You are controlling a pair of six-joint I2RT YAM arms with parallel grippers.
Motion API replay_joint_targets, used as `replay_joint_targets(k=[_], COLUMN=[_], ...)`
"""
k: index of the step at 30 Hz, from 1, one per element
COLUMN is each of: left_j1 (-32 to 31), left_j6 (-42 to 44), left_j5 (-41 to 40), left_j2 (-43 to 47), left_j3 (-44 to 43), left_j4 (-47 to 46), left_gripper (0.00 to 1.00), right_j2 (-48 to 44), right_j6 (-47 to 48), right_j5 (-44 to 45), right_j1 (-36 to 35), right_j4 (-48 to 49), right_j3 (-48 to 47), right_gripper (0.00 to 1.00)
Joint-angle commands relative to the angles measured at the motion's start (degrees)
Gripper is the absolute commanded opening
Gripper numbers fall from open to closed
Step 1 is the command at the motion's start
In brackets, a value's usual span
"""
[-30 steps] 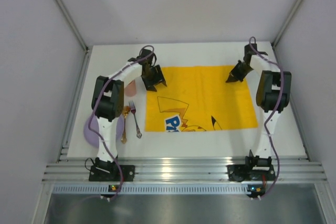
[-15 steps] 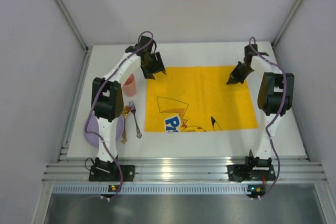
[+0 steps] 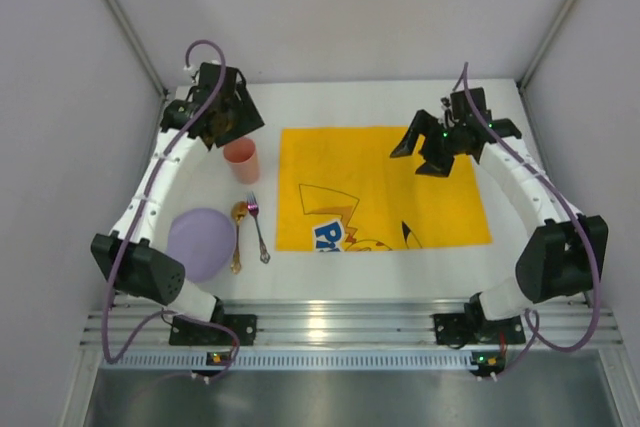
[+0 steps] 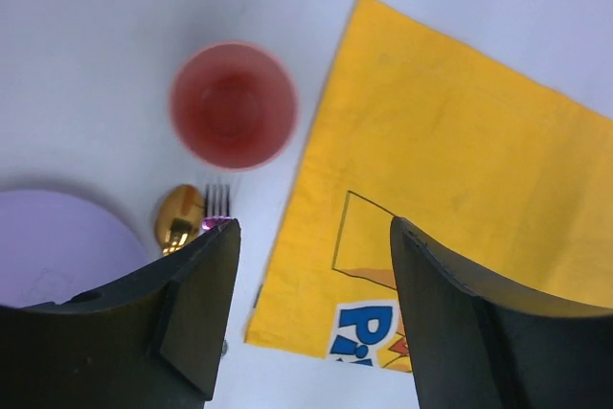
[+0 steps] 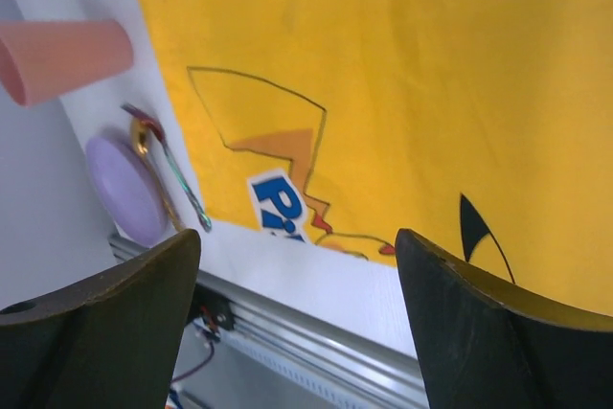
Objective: Set the dinner table for one person
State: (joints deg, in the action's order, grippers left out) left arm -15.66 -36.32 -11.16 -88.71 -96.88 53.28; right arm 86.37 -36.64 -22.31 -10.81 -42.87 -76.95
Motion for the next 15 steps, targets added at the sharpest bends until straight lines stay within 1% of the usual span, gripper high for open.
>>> replay_joint_targets(k=[1, 3, 6, 10, 11, 15], left_j1=[5.3, 10.0, 13.7, 15.2, 16.8, 16.9], left_j6=[0.6, 1.2, 2.8, 3.4, 3.4, 3.6], left_j5=[-4.4, -0.8, 0.7, 3.1, 3.6, 5.0], left_j2=[2.7, 4.1, 4.0, 2.1, 1.3, -0.4], left_j3=[6.6, 9.8, 12.0, 14.0, 14.3, 14.0], left_j4=[2.6, 1.3, -0.7, -3.8, -5.7, -7.7], left_gripper=[0.69, 0.68, 0.67, 0.65, 0.64, 0.63], right_j2=[-3.0, -4.4, -7.5, -10.8, -11.2, -13.2], right_j6=[-0.1, 0.3, 0.9, 1.9, 2.5, 3.6], right_j5=[-0.9, -1.7, -2.7, -3.1, -3.0, -2.7], right_j1=[-0.2, -0.4, -0.4, -0.4, -0.4, -0.4], right_j4=[0.4, 0.4, 0.3, -1.1, -1.3, -3.0], right_j3=[7.3, 9.4, 12.9, 15.7, 15.9, 17.1], right_gripper=[0.83, 0.82, 0.81, 0.8, 0.8, 0.79])
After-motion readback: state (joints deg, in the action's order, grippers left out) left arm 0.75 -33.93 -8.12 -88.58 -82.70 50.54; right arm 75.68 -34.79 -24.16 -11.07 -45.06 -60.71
